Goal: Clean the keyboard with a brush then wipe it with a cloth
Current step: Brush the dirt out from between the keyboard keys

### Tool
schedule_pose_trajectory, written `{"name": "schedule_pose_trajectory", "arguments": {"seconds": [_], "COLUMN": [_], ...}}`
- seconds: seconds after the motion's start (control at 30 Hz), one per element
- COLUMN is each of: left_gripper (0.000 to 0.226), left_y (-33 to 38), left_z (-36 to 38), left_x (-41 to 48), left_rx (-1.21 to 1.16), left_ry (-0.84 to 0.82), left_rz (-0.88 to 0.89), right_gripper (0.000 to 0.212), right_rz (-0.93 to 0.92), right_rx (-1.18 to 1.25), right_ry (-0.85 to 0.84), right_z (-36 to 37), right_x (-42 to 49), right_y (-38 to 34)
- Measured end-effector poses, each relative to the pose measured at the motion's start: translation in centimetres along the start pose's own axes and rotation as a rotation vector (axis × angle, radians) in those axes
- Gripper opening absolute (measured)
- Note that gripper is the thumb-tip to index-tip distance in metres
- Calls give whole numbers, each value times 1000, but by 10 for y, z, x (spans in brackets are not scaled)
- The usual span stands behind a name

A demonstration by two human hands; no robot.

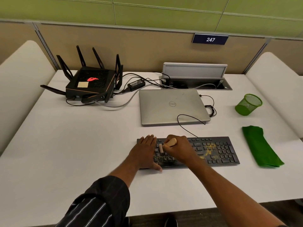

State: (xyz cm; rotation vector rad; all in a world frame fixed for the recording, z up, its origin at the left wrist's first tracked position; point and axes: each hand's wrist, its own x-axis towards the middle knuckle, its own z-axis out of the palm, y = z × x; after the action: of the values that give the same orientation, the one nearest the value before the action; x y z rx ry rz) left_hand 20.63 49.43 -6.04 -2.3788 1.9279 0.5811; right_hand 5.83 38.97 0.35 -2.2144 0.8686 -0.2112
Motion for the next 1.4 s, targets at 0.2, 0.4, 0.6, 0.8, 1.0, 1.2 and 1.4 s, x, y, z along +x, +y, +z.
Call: {"name": "schedule_pose_trajectory", "arguments": {"seconds": [0.2,0.4,0.6,0.8,1.0,1.2,1.4], "left_gripper": [139,142,143,143,144,141,140], "left_y": [0,-2,-3,-3,-6,-10,-17], "left_z": [0,1,1,2,2,1,2], "left_x": [0,1,0,-1,-2,-6,-9], "left_rx": [-6,-12,-7,-15,-5,-6,-10], "left_ry": [13,27,21,29,29,38,45], "left_rz": [5,2,0,-5,-6,-6,6], "right_gripper": [6,8,6,7,5,8,11], "right_rz": [21,6,23,1,13,-7,0], "right_rx": [-21,-61,-55,-43,-61,19,-52], "right_ry": [-77,-67,-90,-38,-98,8,-46], "right_z": [9,5,8,5,6,12,25], "right_x": [-1,7,4,5,3,4,1], "right_y": [-5,-10,-5,-10,-11,-18,-19]}}
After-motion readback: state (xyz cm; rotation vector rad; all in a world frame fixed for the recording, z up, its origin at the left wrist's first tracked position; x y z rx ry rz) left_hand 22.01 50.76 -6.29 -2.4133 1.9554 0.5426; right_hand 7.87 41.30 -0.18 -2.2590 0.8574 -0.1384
